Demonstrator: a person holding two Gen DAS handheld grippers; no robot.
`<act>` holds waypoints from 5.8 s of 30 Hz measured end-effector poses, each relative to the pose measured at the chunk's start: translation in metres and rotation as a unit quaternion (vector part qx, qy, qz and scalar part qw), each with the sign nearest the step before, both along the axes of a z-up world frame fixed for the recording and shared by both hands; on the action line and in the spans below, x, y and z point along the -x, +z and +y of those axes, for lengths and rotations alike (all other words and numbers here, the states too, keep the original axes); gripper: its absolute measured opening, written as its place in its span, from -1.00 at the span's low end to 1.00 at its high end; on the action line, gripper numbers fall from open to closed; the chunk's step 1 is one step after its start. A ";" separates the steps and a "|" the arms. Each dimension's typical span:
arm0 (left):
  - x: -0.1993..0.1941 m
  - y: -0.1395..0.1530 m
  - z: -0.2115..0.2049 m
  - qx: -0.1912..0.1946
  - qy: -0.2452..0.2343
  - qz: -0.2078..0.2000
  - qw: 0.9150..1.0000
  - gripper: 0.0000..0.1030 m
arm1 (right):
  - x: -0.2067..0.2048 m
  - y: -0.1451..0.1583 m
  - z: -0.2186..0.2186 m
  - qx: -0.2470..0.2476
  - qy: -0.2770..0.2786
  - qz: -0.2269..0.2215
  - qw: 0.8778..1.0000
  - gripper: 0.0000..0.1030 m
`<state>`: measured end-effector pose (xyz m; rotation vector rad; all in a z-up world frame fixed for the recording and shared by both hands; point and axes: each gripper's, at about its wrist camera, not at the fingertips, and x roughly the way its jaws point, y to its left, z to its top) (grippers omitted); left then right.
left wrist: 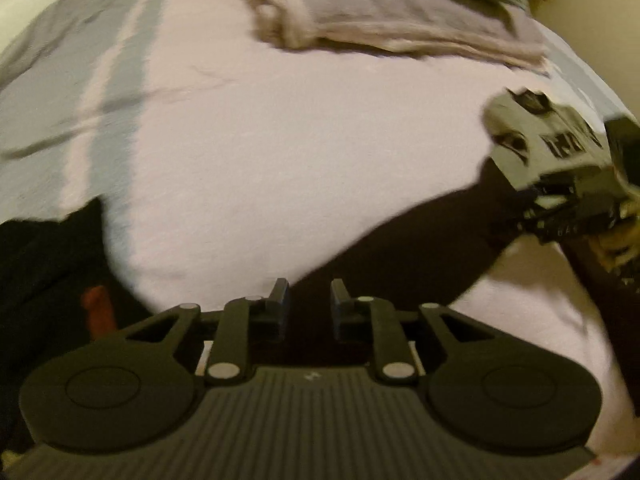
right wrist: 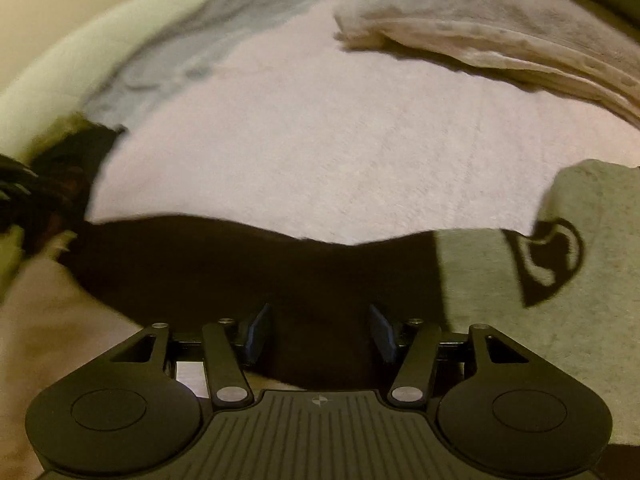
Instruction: Fold large clothes
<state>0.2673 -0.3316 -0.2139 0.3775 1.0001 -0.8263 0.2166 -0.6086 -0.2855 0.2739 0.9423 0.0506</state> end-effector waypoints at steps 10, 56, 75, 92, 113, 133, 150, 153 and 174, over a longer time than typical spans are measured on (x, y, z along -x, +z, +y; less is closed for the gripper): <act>0.064 0.012 -0.124 0.036 -0.062 0.016 0.997 -0.41 | 0.140 0.056 -0.143 0.065 -0.208 0.001 0.976 0.00; 0.290 0.052 -0.404 -0.059 -0.012 -0.005 0.998 0.29 | 0.529 0.095 -0.442 0.056 -0.517 0.020 0.854 -0.13; 0.414 0.108 -0.256 -0.066 0.104 0.036 0.992 0.98 | 0.455 0.211 -0.156 0.018 -0.219 0.137 0.966 0.39; 0.443 0.148 -0.209 -0.044 0.076 0.026 0.996 0.98 | 0.427 0.245 -0.052 0.058 -0.168 0.146 0.973 0.41; 0.476 0.144 -0.211 -0.076 0.100 0.034 0.992 0.98 | 0.448 0.231 -0.064 0.048 -0.130 0.168 0.976 0.41; 0.484 0.160 -0.267 -0.065 0.108 0.018 0.992 0.98 | 0.461 0.246 -0.123 0.048 -0.151 0.136 0.978 0.41; 0.398 0.170 -0.218 -0.056 0.152 -0.015 0.987 0.98 | 0.379 0.264 -0.099 0.099 -0.075 0.056 0.991 0.41; 0.363 0.163 -0.176 -0.062 0.162 -0.028 0.984 0.98 | 0.342 0.259 -0.061 0.118 -0.021 0.028 0.992 0.41; 0.049 0.005 0.063 -0.134 -0.008 -0.126 0.983 0.98 | 0.012 0.032 0.238 0.256 0.210 -0.061 0.942 -0.09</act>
